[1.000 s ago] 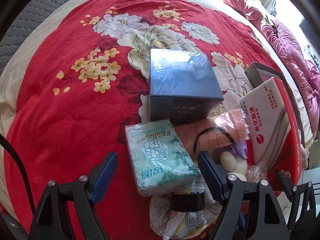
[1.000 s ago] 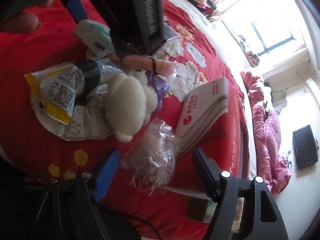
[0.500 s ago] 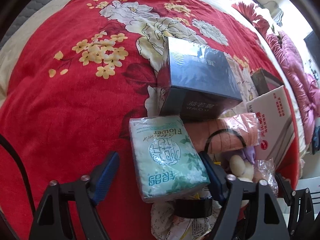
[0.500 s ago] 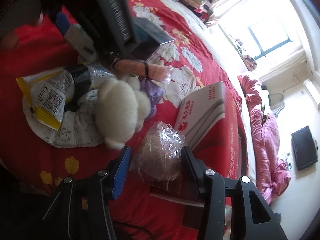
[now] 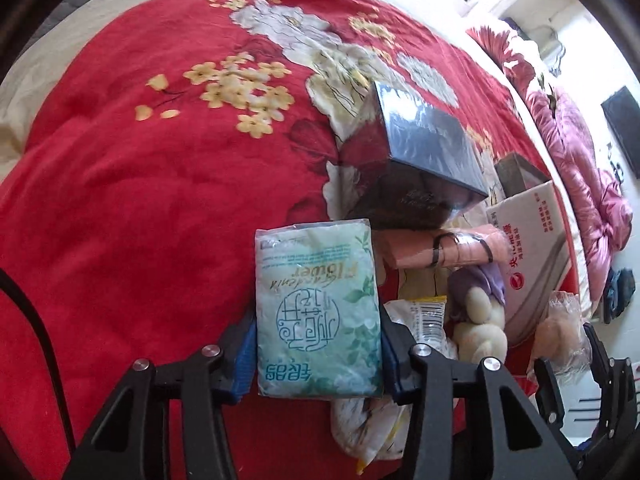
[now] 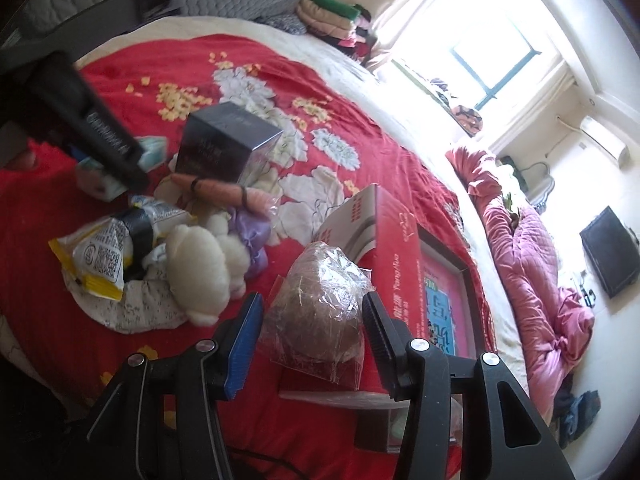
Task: Organize soft objects
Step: 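Lift the tissue pack with the left tool while the right tool carries the clear bag toward the tray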
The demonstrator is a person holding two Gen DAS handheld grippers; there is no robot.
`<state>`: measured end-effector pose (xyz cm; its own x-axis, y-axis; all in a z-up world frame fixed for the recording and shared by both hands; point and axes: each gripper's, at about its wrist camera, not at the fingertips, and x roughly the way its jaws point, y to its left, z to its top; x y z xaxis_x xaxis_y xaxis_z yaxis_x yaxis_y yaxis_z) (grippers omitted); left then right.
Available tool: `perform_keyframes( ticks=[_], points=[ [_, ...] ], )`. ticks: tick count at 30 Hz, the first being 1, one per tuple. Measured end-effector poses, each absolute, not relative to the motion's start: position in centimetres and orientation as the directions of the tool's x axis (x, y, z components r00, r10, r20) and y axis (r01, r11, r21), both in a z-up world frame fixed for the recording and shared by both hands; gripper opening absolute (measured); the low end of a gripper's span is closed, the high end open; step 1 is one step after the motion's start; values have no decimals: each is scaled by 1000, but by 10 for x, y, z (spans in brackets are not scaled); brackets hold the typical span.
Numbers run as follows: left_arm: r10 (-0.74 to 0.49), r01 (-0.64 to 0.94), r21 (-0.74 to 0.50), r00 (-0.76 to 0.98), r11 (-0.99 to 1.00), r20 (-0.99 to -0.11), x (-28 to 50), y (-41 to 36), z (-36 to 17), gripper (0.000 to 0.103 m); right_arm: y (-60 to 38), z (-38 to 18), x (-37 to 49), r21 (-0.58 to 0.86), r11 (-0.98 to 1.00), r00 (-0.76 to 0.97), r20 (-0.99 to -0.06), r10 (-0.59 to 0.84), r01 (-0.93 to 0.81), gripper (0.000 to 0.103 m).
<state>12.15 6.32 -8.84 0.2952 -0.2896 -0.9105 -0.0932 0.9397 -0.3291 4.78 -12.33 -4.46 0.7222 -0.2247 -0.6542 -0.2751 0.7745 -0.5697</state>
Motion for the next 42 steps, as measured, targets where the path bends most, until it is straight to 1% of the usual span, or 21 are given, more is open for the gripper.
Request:
perform_keyframes(
  ticks=[4, 9, 21, 31, 42],
  points=[
    [-260, -90, -305, 331, 948, -907, 114, 71, -74, 50, -126, -37, 45, -555, 795, 737, -640, -220, -245, 53],
    [-279, -69, -322, 350, 944, -894, 106, 71, -60, 50, -131, -24, 40, -499, 839, 747, -639, -185, -218, 53],
    [-275, 14, -293, 389, 956, -879, 86, 46, -29, 50, -139, 0, 26, -443, 878, 780, -609, -147, -180, 53],
    [-273, 79, -265, 425, 961, -863, 69, 22, -2, 50, -156, 29, 16, -361, 925, 805, -581, -122, -120, 53],
    [-283, 141, -246, 446, 959, -849, 53, -8, 21, 50, -184, 52, 12, -258, 965, 812, -572, -113, -48, 53]
  ],
)
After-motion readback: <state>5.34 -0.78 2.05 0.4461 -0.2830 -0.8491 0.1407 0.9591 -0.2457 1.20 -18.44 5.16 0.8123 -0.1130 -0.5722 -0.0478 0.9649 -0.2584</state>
